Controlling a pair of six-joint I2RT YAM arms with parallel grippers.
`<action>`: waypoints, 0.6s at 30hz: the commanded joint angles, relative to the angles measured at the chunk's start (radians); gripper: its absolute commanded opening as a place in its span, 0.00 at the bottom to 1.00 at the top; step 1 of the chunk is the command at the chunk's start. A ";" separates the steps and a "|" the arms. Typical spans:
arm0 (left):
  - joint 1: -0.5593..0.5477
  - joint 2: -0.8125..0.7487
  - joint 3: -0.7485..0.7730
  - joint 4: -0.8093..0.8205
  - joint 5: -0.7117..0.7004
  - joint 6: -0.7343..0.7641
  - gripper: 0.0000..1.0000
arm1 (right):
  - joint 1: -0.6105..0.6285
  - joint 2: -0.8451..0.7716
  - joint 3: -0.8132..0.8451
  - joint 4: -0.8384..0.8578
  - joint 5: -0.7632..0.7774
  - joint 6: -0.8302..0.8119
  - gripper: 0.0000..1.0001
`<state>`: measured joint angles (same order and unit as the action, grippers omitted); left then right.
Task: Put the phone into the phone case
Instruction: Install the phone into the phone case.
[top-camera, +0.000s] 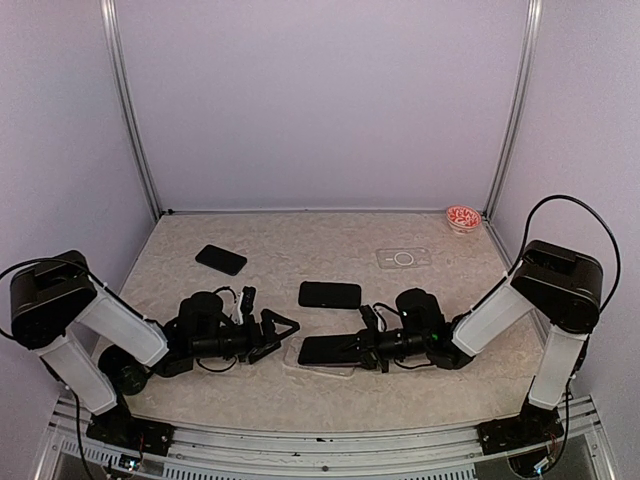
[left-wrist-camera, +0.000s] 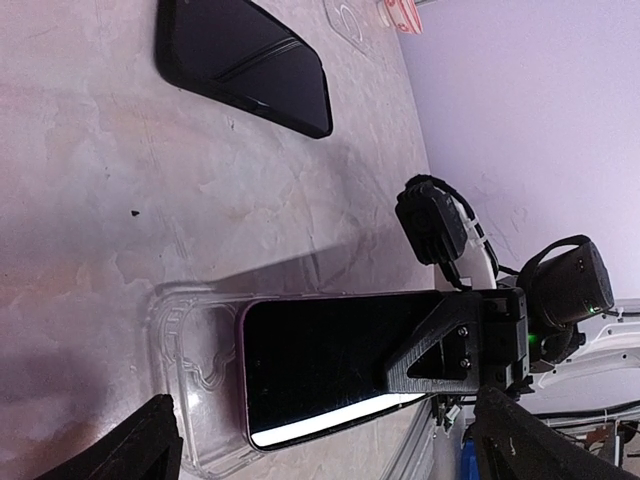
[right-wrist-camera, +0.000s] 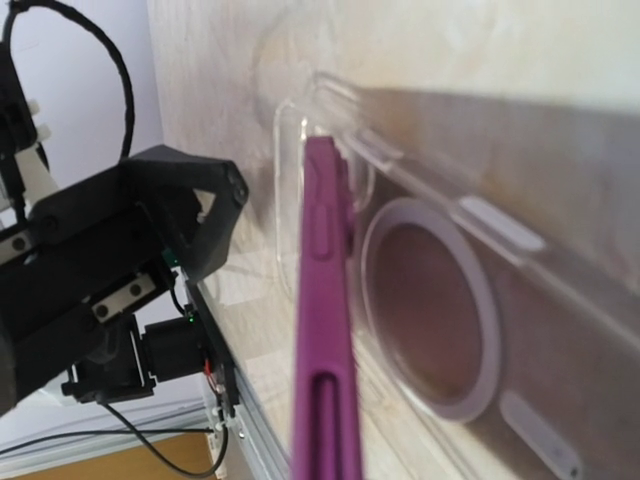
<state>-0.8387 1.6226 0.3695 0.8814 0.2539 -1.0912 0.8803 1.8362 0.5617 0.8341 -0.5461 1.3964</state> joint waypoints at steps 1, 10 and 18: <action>-0.007 -0.015 -0.002 -0.017 -0.010 0.016 0.99 | -0.007 -0.001 0.017 0.031 -0.028 -0.013 0.00; -0.008 0.044 0.019 0.005 0.014 0.004 0.99 | -0.008 0.040 0.018 0.051 -0.057 -0.019 0.00; -0.018 0.088 0.036 0.024 0.033 -0.003 0.99 | -0.007 0.093 0.022 0.076 -0.074 -0.012 0.00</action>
<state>-0.8433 1.6894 0.3832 0.8825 0.2657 -1.0935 0.8791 1.8900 0.5663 0.8883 -0.5961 1.3849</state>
